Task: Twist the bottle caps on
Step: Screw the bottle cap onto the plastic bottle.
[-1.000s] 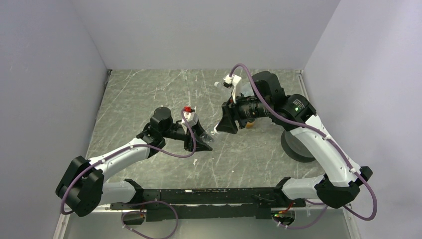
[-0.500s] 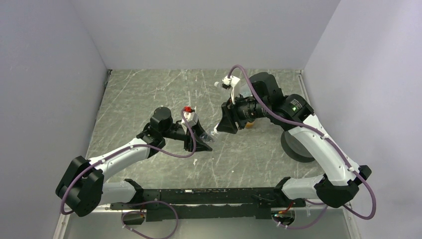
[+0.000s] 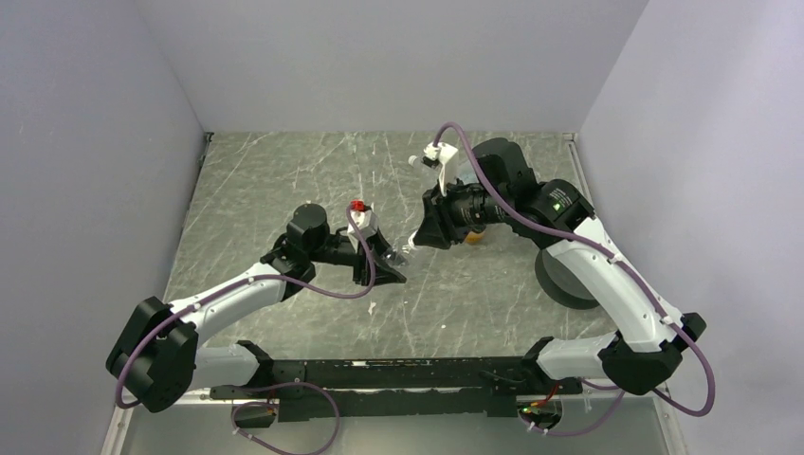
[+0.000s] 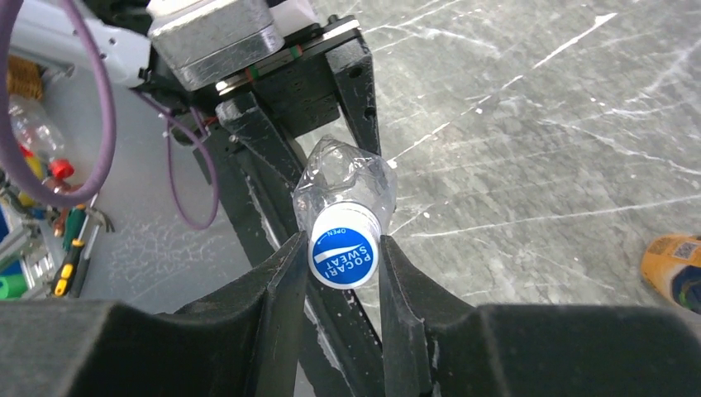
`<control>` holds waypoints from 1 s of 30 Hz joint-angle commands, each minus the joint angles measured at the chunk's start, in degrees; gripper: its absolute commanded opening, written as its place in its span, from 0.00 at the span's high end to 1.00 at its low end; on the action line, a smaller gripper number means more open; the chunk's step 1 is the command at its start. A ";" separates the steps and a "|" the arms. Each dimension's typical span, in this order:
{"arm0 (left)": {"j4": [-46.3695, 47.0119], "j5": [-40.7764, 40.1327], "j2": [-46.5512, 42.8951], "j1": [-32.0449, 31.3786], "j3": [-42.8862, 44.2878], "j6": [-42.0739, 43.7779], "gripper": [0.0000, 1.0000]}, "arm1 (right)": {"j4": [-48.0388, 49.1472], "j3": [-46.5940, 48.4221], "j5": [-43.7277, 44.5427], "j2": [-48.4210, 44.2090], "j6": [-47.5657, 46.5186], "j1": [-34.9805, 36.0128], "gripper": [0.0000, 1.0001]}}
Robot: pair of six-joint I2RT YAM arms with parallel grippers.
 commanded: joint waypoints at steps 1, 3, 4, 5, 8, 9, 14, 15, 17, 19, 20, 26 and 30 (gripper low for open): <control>3.75 -14.42 -2.05 0.17 4.16 2.01 1.00 | 1.70 -0.25 4.48 2.29 6.34 0.34 0.81; 2.66 -21.99 -2.89 0.18 5.09 4.65 1.00 | 2.49 0.81 5.51 4.27 10.21 0.35 0.83; 1.95 -25.58 -3.15 0.17 5.73 6.12 1.00 | 3.01 1.61 6.28 5.17 12.67 0.34 0.83; 1.53 -28.67 -3.23 0.13 6.47 7.79 1.00 | 3.26 2.66 7.58 6.65 15.03 0.34 0.84; 0.57 -37.93 -2.62 0.08 9.42 13.96 1.00 | 2.02 7.22 11.27 12.25 21.46 0.34 0.86; 0.89 -40.75 -2.06 0.08 10.19 15.22 1.00 | 1.76 8.72 12.94 13.87 23.32 0.27 0.86; 7.34 -51.06 2.83 0.08 11.87 18.73 1.00 | 3.74 13.13 17.24 19.94 31.15 0.01 0.88; 8.77 -52.24 4.10 0.08 11.96 18.80 1.00 | 4.38 13.37 17.62 20.67 32.25 -0.01 0.88; 10.11 -54.41 5.49 0.00 12.36 18.93 1.00 | 4.89 14.32 19.06 21.95 34.05 -0.14 0.88; 11.17 -55.94 6.35 -0.09 12.23 18.75 1.00 | 5.38 14.96 20.05 22.60 35.09 -0.10 0.88; 11.49 -56.05 6.56 -0.09 12.02 18.61 1.00 | 5.50 15.24 20.57 22.71 35.47 -0.10 0.85; 8.30 -53.27 5.04 -0.07 9.12 17.33 1.00 | 4.48 18.21 22.08 21.01 34.60 -0.54 0.44; 5.49 -48.40 2.63 0.07 5.25 14.98 1.00 | 1.85 21.45 23.99 17.80 31.45 -1.59 0.13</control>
